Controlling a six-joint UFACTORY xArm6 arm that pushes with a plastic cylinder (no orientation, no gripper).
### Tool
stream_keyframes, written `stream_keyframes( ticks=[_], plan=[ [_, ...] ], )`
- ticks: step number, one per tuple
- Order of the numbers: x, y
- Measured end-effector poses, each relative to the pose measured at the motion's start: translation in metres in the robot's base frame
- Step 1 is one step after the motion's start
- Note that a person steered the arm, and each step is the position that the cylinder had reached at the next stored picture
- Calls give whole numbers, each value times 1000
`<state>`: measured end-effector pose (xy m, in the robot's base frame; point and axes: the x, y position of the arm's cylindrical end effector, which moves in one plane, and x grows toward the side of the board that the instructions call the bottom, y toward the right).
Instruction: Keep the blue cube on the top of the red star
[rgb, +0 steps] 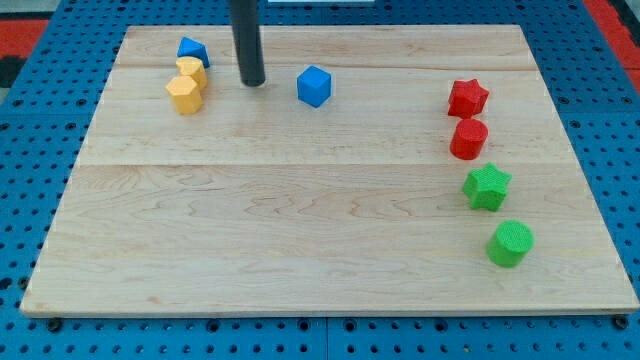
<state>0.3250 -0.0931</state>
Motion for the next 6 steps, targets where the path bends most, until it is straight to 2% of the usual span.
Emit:
stream_keyframes(
  ticks=[1,3,4,6],
  plan=[
    [7,55],
    [-29,139],
    [-53,139],
    [-72,159]
  ],
)
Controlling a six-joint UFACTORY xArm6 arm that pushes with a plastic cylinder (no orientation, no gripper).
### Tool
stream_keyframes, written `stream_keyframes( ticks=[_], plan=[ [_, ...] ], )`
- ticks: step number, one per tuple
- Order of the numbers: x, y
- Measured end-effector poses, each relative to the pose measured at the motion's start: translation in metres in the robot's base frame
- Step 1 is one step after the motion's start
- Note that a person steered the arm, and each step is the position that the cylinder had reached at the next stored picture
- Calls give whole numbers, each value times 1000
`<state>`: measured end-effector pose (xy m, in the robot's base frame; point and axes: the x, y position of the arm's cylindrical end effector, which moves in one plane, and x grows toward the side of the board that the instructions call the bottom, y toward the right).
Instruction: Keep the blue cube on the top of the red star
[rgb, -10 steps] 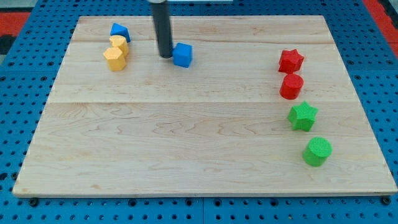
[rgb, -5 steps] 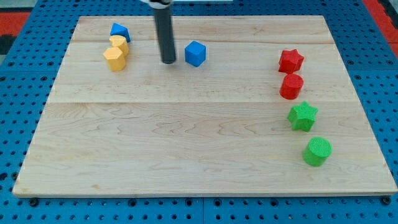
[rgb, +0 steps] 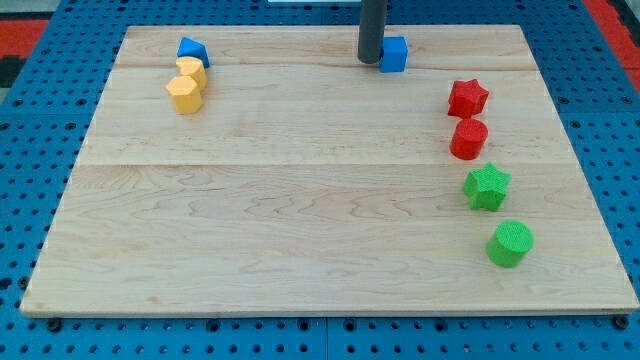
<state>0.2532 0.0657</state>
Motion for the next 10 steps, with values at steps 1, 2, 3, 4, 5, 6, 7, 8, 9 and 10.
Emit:
stream_keyframes(
  ticks=[1,2,3,4,5,6,7,8,9,10],
  plan=[
    [-19,0],
    [-18,16],
    [-1,58],
    [9,66],
    [11,29],
    [39,10],
    [47,43],
    [44,51],
    [36,51],
    [35,68]
  ],
)
